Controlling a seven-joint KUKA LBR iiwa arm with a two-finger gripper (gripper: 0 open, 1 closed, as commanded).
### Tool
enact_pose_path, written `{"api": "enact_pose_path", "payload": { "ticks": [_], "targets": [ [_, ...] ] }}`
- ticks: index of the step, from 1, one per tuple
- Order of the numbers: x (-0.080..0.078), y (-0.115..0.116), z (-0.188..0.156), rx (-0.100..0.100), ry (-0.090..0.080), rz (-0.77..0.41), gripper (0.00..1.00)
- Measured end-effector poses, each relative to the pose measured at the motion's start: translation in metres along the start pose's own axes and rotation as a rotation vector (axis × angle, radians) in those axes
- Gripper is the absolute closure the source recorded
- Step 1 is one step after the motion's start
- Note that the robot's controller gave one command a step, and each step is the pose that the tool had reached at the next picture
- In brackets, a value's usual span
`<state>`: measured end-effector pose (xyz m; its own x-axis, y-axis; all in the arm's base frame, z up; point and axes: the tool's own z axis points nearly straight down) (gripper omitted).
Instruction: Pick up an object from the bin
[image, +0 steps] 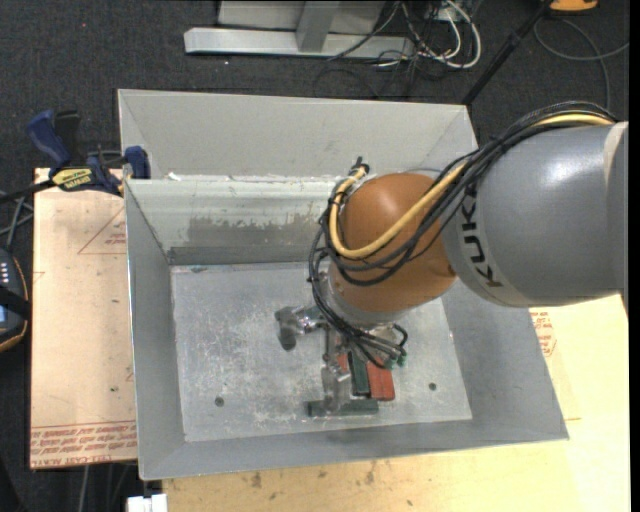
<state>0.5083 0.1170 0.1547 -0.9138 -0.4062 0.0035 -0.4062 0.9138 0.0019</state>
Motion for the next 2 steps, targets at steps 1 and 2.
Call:
{"api": "enact_pose_path", "payload": {
  "ticks": [1,2],
  "targets": [
    [0.008,-0.024,0.003,0.001,-0.004,-0.081,0.00],
    [-0.055,-0.084,0.069,0.004,-0.011,-0.108,0.00]
  ]
}}
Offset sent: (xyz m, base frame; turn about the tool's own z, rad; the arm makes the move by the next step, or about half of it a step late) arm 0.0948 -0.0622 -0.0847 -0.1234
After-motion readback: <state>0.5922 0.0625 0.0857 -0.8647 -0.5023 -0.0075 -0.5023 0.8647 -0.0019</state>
